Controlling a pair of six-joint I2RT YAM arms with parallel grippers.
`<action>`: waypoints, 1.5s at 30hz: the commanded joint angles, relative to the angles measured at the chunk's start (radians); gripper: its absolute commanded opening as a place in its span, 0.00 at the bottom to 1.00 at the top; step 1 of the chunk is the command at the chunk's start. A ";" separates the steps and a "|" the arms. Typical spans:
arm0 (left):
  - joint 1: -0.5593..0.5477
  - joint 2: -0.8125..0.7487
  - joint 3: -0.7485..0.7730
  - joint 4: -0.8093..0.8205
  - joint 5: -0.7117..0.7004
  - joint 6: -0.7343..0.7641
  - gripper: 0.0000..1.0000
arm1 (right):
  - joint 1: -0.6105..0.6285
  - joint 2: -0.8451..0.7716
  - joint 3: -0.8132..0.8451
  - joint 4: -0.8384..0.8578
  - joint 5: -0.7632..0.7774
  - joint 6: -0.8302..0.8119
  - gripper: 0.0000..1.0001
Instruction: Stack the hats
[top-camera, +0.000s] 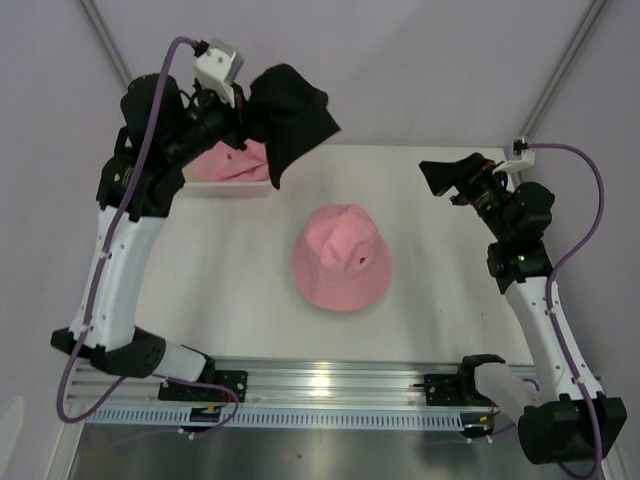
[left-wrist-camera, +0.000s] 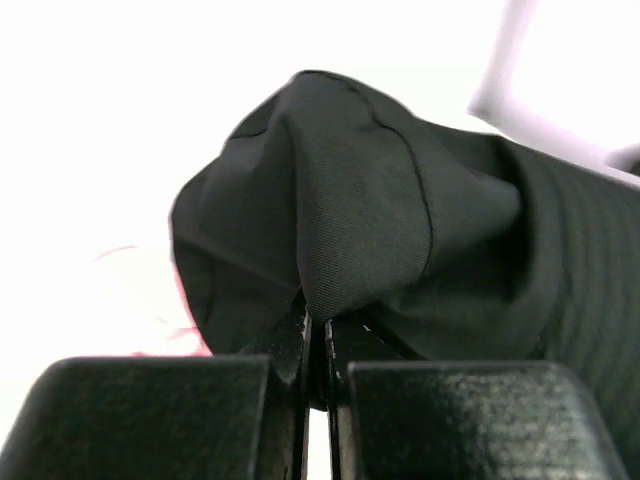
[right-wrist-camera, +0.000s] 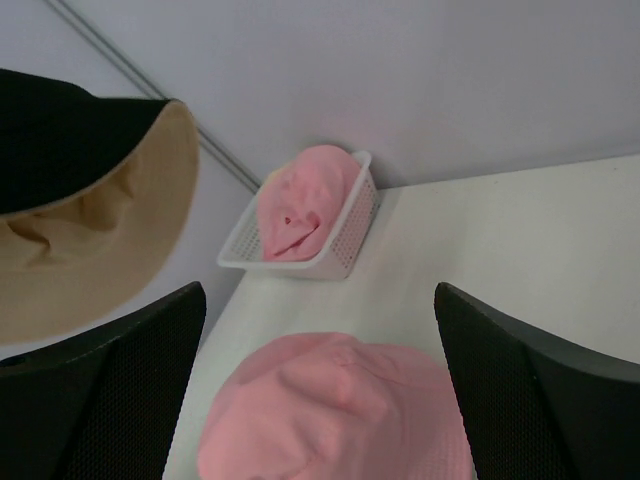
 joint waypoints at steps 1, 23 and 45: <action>-0.083 -0.059 -0.170 0.031 0.085 0.033 0.01 | 0.003 -0.080 -0.075 0.096 -0.049 0.129 0.99; -0.450 -0.095 -0.452 0.173 -0.246 -0.082 0.01 | 0.120 -0.324 -0.415 0.228 -0.116 0.364 0.99; -0.453 -0.026 -0.382 0.081 -0.160 -0.150 0.01 | 0.368 -0.401 -0.458 0.106 0.124 -0.437 0.98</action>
